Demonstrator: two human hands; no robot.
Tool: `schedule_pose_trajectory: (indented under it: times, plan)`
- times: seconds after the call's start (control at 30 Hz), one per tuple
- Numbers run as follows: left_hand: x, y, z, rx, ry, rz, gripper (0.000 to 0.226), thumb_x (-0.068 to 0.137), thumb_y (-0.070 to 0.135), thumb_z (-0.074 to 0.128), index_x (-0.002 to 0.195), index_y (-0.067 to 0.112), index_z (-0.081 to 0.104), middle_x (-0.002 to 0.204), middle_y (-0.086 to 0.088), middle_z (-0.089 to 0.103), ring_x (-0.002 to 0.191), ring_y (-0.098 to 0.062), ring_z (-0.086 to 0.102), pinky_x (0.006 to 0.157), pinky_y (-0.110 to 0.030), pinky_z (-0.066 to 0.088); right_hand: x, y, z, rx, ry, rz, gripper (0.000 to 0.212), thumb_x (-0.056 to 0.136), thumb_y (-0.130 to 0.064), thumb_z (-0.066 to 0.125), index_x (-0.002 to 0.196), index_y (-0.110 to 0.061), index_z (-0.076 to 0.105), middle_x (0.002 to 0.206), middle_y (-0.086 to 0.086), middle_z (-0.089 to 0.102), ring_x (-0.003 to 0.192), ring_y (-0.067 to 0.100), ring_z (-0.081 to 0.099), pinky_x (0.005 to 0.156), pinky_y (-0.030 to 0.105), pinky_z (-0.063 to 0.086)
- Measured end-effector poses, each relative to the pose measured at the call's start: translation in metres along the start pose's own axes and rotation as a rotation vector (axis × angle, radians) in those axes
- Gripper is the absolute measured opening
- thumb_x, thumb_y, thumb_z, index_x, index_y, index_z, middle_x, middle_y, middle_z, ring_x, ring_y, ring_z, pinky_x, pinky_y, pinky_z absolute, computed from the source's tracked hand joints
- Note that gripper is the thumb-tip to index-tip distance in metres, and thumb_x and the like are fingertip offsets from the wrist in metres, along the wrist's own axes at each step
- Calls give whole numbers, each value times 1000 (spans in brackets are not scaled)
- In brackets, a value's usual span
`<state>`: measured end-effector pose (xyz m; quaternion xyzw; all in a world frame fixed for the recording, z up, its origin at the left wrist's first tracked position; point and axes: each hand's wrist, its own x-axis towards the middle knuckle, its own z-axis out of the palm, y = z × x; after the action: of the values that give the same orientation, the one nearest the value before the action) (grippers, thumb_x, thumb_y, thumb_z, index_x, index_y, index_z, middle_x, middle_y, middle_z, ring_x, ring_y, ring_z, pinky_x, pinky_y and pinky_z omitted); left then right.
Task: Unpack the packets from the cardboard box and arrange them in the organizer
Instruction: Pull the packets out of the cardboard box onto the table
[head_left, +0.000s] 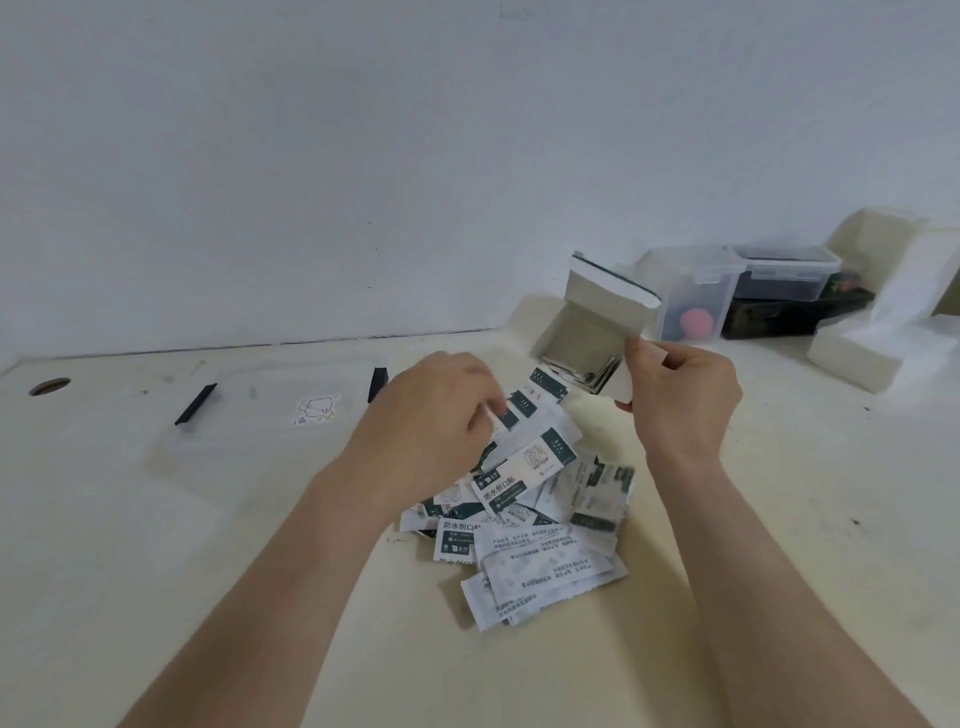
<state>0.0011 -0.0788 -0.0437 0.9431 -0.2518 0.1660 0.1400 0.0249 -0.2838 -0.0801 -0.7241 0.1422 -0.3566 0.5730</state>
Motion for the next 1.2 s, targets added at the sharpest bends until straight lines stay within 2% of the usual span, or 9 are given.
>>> schedule_pose_trajectory:
  times: [0.07, 0.17, 0.37, 0.53, 0.63, 0.73, 0.9, 1.03, 1.2]
  plan:
    - [14, 11, 6, -35, 133, 77, 25, 93, 18, 48, 108, 22, 68, 114, 12, 62, 104, -10, 52, 84, -26, 43, -4, -4, 2, -21, 18, -64, 47, 87, -28, 61, 51, -2, 46, 36, -2, 37, 50, 32, 62, 48, 31, 45]
    - [38, 21, 23, 114, 102, 118, 28, 96, 25, 43, 115, 18, 61, 116, 5, 60, 100, -19, 56, 67, -36, 50, -10, -6, 7, -5, 11, -130, 48, 89, -38, 60, 65, 3, 63, 47, 9, 57, 48, 19, 51, 53, 37, 47]
    - [44, 17, 36, 222, 67, 53, 24, 97, 31, 46, 111, 22, 63, 94, -2, 68, 83, -25, 63, 61, -32, 44, -12, -11, 5, 61, 3, -111, 49, 87, -41, 64, 71, 5, 65, 53, 18, 51, 50, 30, 41, 48, 30, 40]
    - [36, 14, 28, -227, 98, -50, 10, 82, 19, 72, 87, 27, 72, 87, 12, 65, 73, -2, 54, 68, -19, 42, -11, -11, 6, 89, -25, -37, 34, 85, -31, 68, 62, -7, 66, 52, 9, 58, 49, 27, 50, 46, 33, 50]
    - [31, 15, 22, -490, 116, -128, 19, 72, 13, 81, 72, 28, 70, 78, 13, 65, 71, -3, 57, 70, -23, 51, -13, -12, 4, 108, -32, -22, 32, 87, -29, 68, 60, -12, 66, 51, 3, 55, 48, 16, 49, 39, 16, 41]
    - [21, 11, 14, -536, 198, -132, 23, 75, 9, 78, 71, 30, 69, 75, 14, 67, 75, -4, 61, 74, -23, 52, -14, -13, 3, 110, -40, 2, 30, 87, -27, 68, 60, -14, 66, 46, -5, 54, 45, 14, 50, 40, 18, 45]
    - [-1, -7, 11, -411, 224, -119, 30, 74, -5, 71, 74, 25, 70, 78, 16, 66, 77, -1, 60, 68, -13, 48, -13, -14, 4, 113, -45, 36, 28, 86, -30, 69, 61, -18, 67, 48, -7, 60, 43, 14, 60, 45, 29, 52]
    - [-10, -15, 17, -134, 182, -16, 37, 65, -12, 65, 77, 23, 65, 83, 11, 64, 77, -10, 53, 63, -24, 44, -11, -13, 2, 170, -59, 108, 26, 86, -26, 71, 63, -13, 69, 45, -9, 53, 43, 10, 50, 46, 26, 55]
    - [-14, -19, 23, 49, 158, 82, 31, 60, -7, 68, 76, 19, 64, 84, 5, 60, 71, -18, 53, 50, -33, 47, -5, -13, -5, 249, -6, 200, 24, 85, -24, 72, 63, -17, 66, 68, 9, 62, 62, 19, 58, 47, 23, 53]
